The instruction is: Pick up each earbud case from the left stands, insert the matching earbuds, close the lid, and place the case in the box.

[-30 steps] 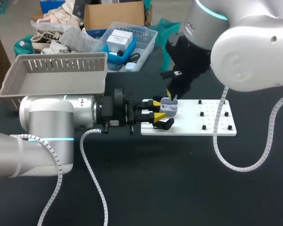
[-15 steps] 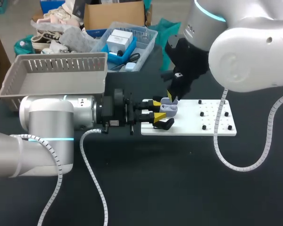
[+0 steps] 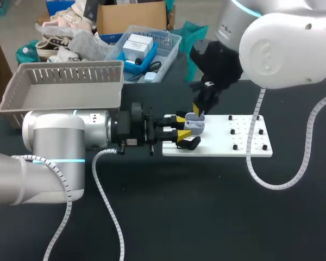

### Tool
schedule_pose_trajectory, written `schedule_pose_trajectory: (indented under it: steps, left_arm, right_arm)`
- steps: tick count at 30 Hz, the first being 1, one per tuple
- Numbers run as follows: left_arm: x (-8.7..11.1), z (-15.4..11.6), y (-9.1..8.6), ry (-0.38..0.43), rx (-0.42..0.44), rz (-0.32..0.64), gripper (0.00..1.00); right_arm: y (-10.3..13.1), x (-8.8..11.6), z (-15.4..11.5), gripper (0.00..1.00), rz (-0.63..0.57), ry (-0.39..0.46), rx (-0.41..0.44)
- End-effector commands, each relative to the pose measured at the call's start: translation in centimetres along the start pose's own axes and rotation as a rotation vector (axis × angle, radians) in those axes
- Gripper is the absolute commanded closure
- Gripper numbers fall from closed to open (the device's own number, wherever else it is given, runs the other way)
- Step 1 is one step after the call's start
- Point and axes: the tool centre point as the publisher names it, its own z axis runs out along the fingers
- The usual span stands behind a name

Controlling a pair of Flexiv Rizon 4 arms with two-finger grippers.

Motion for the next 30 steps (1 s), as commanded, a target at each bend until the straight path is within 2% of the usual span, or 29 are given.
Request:
schedule_pose_trajectory:
  steps: [1, 30]
  left_arm:
    - [0.1, 0.0, 0.1, -0.002, 0.0, 0.001, 1.0]
    - [0.1, 0.0, 0.1, -0.002, 0.0, 0.001, 1.0]
  right_arm:
    - [0.1, -0.7, 0.1, 1.0, -0.004, 0.016, -0.001]
    - [0.4, -1.1, 1.3, 1.0, -0.032, 0.015, -0.005]
